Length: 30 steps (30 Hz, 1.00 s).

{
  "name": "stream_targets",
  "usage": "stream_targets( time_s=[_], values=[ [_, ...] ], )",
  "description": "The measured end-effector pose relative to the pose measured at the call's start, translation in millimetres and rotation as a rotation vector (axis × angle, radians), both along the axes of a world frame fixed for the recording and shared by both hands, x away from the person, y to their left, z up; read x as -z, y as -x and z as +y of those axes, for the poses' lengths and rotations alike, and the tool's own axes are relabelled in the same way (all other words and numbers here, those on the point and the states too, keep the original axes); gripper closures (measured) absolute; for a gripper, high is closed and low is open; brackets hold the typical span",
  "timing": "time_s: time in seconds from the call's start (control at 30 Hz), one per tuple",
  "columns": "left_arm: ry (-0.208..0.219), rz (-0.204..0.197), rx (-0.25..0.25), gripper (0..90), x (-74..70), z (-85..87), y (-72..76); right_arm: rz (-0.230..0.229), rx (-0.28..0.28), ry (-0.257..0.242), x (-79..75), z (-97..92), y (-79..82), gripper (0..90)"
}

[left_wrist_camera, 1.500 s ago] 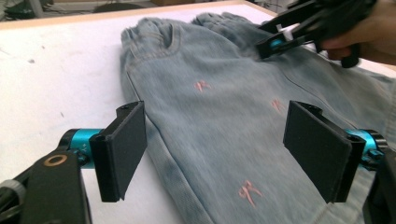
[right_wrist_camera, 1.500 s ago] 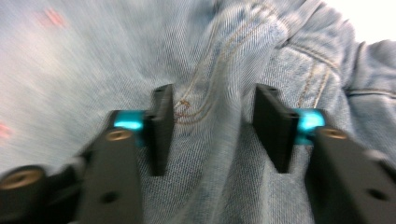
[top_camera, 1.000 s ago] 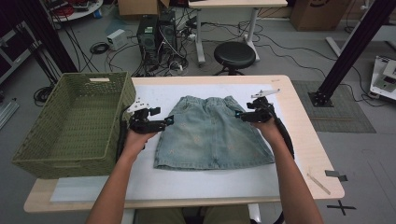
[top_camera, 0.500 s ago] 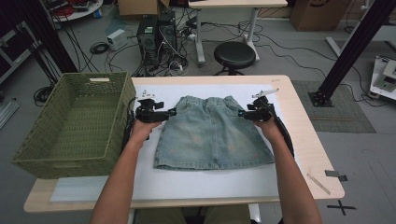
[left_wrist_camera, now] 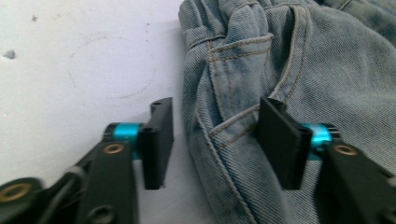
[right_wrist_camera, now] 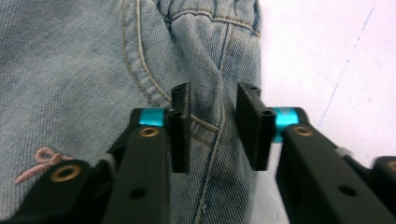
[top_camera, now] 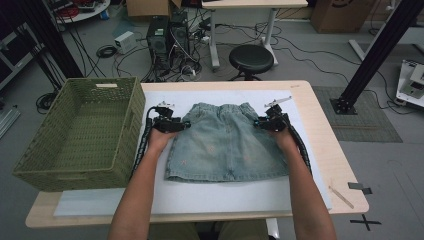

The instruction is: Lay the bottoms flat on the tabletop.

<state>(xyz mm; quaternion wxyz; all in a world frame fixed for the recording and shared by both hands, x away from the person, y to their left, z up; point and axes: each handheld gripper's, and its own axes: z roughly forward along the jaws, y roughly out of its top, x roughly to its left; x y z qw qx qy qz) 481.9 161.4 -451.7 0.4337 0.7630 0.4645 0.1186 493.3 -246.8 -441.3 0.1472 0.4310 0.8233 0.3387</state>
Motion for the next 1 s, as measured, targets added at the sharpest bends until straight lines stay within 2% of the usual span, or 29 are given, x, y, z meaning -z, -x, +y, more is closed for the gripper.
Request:
stream_targets(
  time_s=[0.1, 0.13, 0.17, 0.23, 0.27, 0.33, 0.4, 0.5, 0.63, 0.8, 0.87, 1.0],
  values=[
    [0.019, 0.023, -0.008, 66.1, -0.1, -1.1, 1.0, 0.021, 0.019, -0.035, 1.1, -3.0, -0.6, 81.8],
    [0.031, 0.027, -0.006, 74.1, -0.5, -1.8, 1.7, 0.025, 0.025, -0.04, 0.8, -3.2, -0.4, 84.1],
    [0.015, 0.015, -0.011, 78.9, -1.2, -3.3, 3.2, 0.022, 0.022, -0.027, 0.0, -2.5, 0.0, 85.2],
    [-0.004, -0.004, -0.035, 81.6, -2.6, -3.7, 6.4, 0.012, 0.023, 0.013, -2.5, 0.5, 1.8, 86.4],
    [0.004, -0.008, -0.063, 82.0, -2.8, -1.1, 8.3, 0.002, 0.031, 0.034, -3.9, 0.7, 2.8, 86.5],
    [0.029, -0.025, -0.082, 82.4, -3.5, 6.9, 12.1, -0.011, 0.072, 0.081, -6.8, -6.1, 5.1, 86.7],
    [0.019, -0.051, -0.078, 82.6, -4.1, 5.7, 16.2, 0.001, 0.096, 0.003, -9.7, -19.9, 6.2, 86.7],
    [0.016, -0.064, -0.098, 82.7, -5.0, 4.1, 19.7, -0.019, 0.108, 0.019, -12.3, -20.1, 9.3, 86.7],
    [0.009, -0.071, -0.095, 82.8, -4.7, 6.2, 23.1, -0.037, 0.117, 0.02, -9.2, -20.6, 11.0, 86.7],
    [0.013, -0.062, -0.102, 82.4, -1.4, 4.8, 22.7, -0.038, 0.139, 0.041, -3.7, -15.9, 10.8, 86.4],
    [-0.001, -0.076, -0.093, 81.5, -2.1, 4.2, 23.2, -0.042, 0.14, 0.042, -2.1, -14.9, 10.9, 86.2],
    [-0.009, -0.109, -0.092, 72.5, -4.0, 5.8, 25.4, -0.064, 0.137, 0.039, -1.9, -11.3, 12.6, 80.5]
  ],
)
